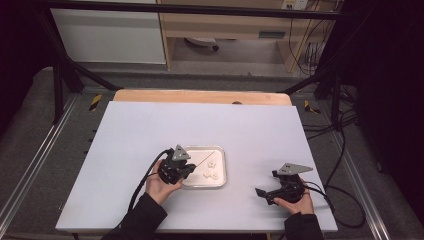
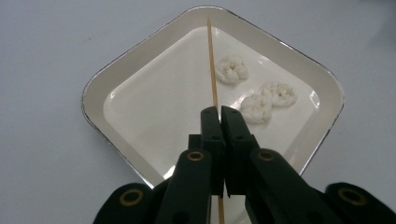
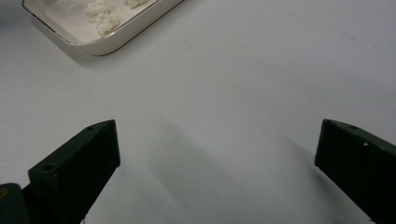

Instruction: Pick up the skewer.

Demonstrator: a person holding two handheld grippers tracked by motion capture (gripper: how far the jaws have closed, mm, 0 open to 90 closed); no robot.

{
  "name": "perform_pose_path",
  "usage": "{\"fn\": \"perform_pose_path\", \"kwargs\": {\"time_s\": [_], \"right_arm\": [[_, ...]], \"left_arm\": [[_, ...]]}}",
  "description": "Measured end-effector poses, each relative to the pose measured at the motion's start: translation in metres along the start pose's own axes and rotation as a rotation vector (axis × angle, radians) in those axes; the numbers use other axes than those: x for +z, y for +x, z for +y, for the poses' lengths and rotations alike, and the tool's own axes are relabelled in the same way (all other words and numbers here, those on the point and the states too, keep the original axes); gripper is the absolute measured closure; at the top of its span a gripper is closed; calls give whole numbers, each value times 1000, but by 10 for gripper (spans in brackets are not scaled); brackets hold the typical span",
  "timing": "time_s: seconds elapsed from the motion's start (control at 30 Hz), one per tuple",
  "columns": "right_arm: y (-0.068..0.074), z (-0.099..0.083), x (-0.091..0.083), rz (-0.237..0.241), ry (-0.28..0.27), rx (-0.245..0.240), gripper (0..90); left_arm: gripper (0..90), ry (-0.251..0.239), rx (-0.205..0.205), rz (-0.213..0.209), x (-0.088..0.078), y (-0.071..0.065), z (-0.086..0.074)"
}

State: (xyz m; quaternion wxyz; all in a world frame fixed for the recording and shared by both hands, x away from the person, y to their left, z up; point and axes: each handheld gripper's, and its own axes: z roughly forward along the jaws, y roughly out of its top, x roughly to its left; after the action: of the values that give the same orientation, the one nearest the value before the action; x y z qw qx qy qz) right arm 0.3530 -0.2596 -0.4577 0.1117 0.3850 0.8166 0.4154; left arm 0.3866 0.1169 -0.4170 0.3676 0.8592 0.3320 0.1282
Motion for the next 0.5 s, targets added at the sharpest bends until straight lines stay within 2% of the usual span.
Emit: {"fn": "perform_pose_path", "kwargs": {"time_s": [0.2,0.5], "right_arm": [[3,2,1,-9,5,-14,7],[16,13,4,-32,24,-90,8]], "left_arm": [[886,1,10,-18,-6,1,-1],[886,4,40,-50,-15,-1,-3]]}}
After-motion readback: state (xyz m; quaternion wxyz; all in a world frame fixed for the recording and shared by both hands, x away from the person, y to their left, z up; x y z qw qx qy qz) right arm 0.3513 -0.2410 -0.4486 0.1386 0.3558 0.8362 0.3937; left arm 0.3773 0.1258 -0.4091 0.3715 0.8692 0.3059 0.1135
